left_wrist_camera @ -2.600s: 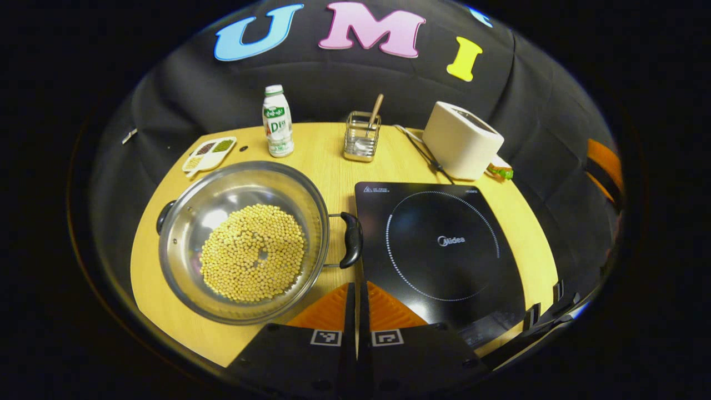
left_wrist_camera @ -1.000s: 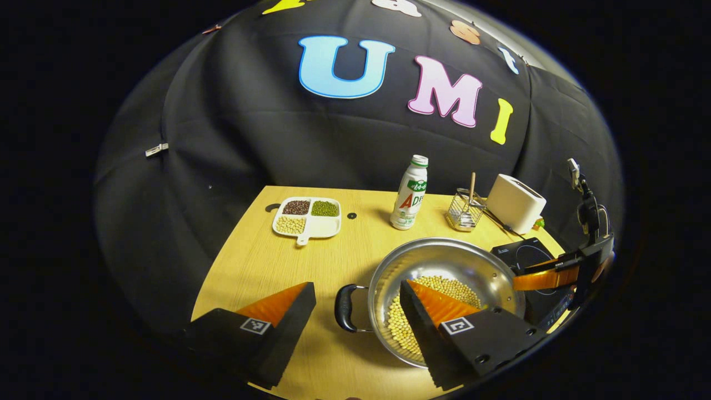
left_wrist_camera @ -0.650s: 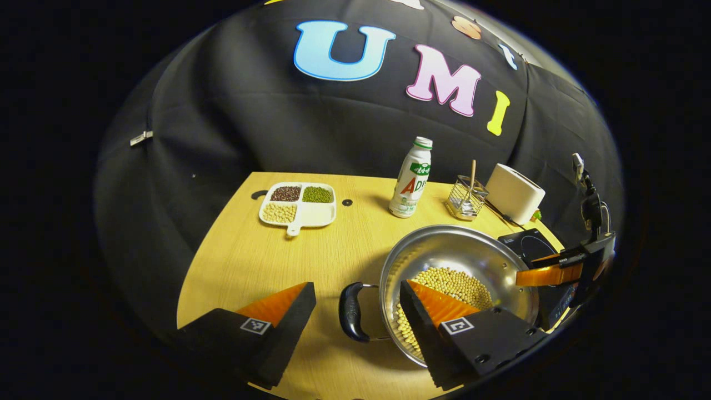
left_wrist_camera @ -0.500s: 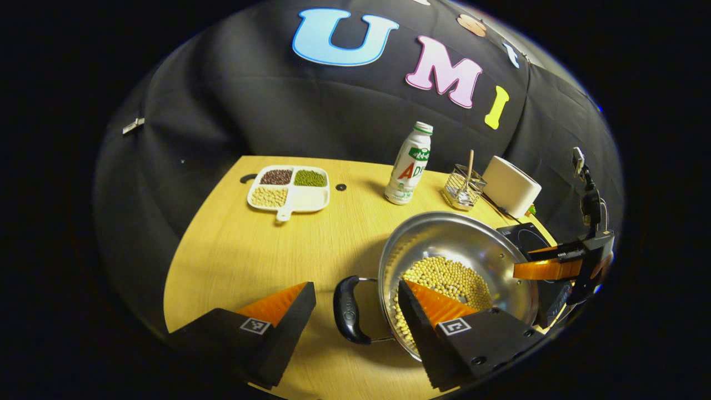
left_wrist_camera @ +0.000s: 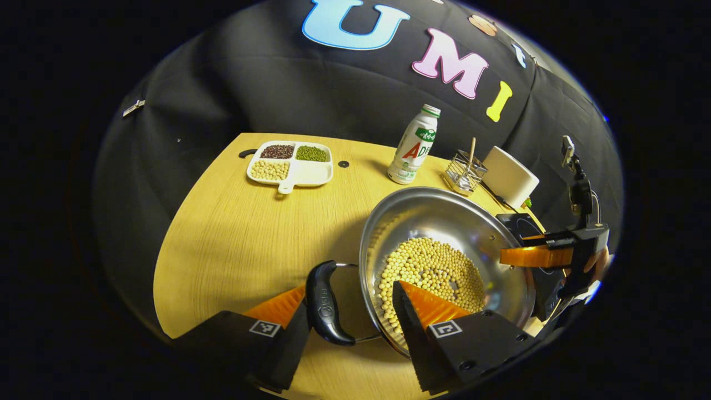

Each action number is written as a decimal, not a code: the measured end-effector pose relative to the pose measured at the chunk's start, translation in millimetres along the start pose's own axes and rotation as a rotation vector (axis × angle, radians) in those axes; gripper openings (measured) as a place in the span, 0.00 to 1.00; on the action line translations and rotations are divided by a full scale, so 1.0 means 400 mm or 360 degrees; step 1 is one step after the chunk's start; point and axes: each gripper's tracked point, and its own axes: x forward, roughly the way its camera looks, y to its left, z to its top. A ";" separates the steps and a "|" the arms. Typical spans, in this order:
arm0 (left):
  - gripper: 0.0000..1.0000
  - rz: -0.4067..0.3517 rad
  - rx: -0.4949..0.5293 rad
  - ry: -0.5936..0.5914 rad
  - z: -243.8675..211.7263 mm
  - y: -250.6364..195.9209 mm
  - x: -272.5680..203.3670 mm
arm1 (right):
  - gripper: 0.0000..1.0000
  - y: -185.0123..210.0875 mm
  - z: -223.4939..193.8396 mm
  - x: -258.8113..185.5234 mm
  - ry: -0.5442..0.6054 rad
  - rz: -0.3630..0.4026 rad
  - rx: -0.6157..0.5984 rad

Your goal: First push the handle of the pot to place it horizontally, then grasp the pot with both hands and set it on the induction cooktop.

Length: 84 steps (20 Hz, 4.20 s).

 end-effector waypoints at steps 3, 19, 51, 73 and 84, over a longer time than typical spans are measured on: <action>0.80 0.0012 -0.0018 0.0006 -0.004 0.012 0.010 | 0.83 -0.006 -0.009 0.034 0.0055 -0.0037 0.0000; 0.58 0.0247 -0.0263 -0.0045 -0.029 0.029 0.012 | 0.56 -0.018 -0.021 0.038 0.0001 -0.0084 0.0083; 0.57 0.0163 -0.0132 -0.0046 0.110 -0.637 -0.003 | 0.55 -0.547 0.085 -0.425 -0.0200 -0.0151 0.0164; 0.56 0.0193 -0.0111 0.0027 0.057 -0.834 0.220 | 0.55 -0.847 0.043 -0.344 -0.0079 -0.0119 0.0203; 0.64 0.0252 -0.0092 0.0121 0.002 -0.828 0.236 | 0.58 -0.854 0.039 -0.327 -0.0105 -0.0050 0.0213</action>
